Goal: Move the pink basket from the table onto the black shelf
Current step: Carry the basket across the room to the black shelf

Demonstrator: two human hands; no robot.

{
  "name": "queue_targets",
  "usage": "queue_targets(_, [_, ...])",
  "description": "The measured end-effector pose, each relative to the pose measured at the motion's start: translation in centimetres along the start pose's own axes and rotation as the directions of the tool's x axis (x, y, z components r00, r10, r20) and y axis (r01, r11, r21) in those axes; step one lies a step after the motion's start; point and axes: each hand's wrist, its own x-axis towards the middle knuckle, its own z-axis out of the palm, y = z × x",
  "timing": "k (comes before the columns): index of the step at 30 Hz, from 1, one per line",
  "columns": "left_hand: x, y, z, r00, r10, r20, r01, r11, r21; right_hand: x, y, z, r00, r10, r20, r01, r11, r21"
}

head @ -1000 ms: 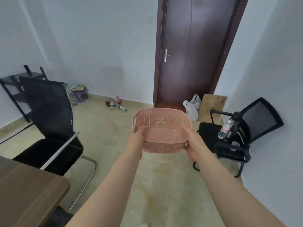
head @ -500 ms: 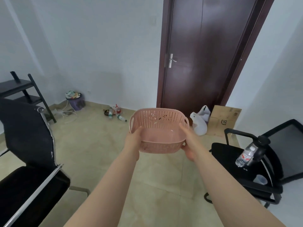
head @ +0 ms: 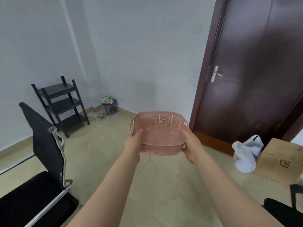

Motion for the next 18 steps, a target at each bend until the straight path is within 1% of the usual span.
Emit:
queue_targets(6, [7.0,3.5,4.3,0.996,0.005,-0.094,-0.011,0.998,-0.069,10.4,-3.9,0.8,0.993,0.018,0.117,-0.012,0.998,-0.057])
queue_targets(9, [9.7,5.0,5.1,0.989,-0.020,-0.146,0.006,0.995,-0.095,14.3,-5.1,1.8,0.984,0.043,0.172,-0.029,0.996,-0.083])
queue_targets(12, [12.5,6.8,5.7,0.983,-0.013,-0.186,-0.008,0.994,-0.108,17.9,-6.0,3.1,0.974,0.051,0.222,-0.033,0.996,-0.085])
queue_targets(18, [19.8,9.2,7.4,0.976,-0.017,-0.217,-0.009,0.993,-0.117,25.6,-7.2,5.4,0.964,0.052,0.260,-0.030,0.996,-0.088])
